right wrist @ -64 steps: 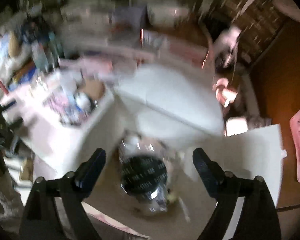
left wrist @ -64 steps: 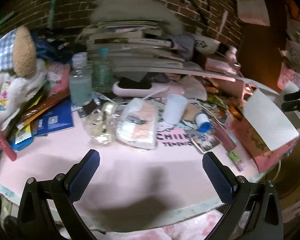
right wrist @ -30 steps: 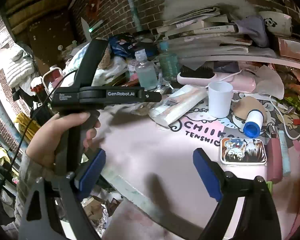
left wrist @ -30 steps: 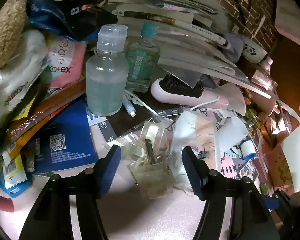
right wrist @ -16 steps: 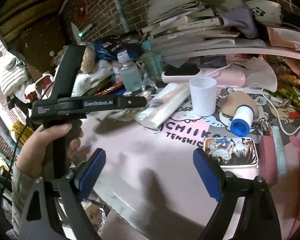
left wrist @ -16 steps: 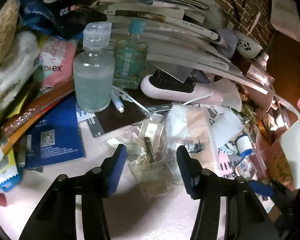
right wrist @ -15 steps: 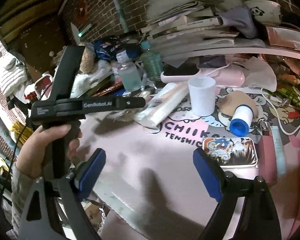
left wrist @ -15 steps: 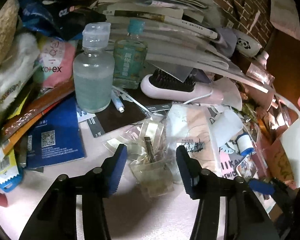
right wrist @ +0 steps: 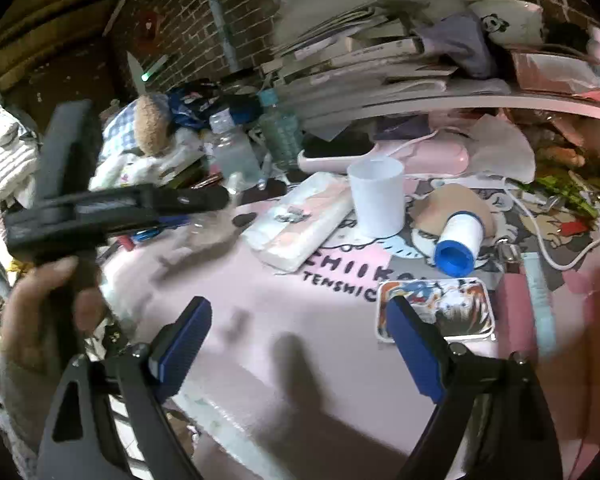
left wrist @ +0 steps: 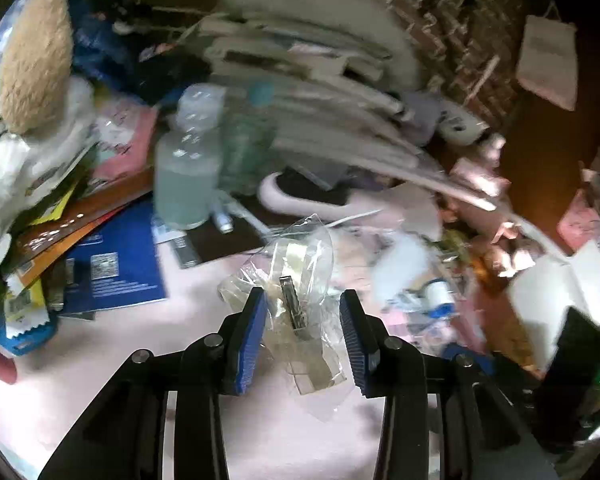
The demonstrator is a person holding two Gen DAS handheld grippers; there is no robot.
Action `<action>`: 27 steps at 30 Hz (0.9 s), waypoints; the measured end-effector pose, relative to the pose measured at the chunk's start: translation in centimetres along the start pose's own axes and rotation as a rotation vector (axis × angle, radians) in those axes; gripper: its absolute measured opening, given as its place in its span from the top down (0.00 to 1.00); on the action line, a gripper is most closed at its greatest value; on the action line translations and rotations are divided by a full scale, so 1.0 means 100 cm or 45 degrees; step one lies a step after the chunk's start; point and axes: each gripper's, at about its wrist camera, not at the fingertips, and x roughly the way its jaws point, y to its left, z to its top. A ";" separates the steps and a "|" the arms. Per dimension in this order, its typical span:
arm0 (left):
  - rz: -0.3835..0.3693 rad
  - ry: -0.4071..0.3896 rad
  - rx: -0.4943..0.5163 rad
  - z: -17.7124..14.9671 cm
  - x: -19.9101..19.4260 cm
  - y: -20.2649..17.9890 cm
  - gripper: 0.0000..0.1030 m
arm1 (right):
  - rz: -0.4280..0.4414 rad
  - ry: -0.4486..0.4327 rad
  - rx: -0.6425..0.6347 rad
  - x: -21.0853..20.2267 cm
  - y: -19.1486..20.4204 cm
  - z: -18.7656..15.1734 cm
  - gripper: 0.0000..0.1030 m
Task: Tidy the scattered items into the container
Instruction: 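Carry the clear bag into the white box and open the left tool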
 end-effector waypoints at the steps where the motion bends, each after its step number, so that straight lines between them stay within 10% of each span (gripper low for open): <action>1: -0.021 -0.004 0.010 0.001 -0.002 -0.006 0.68 | -0.013 -0.004 0.000 0.001 -0.001 0.000 0.15; 14: -0.464 0.064 0.395 0.036 -0.028 -0.170 0.68 | -0.203 -0.056 -0.086 -0.006 -0.004 -0.006 0.15; 27: -0.585 0.462 0.864 0.014 0.036 -0.347 0.68 | -0.133 -0.053 -0.069 -0.016 -0.010 -0.022 0.15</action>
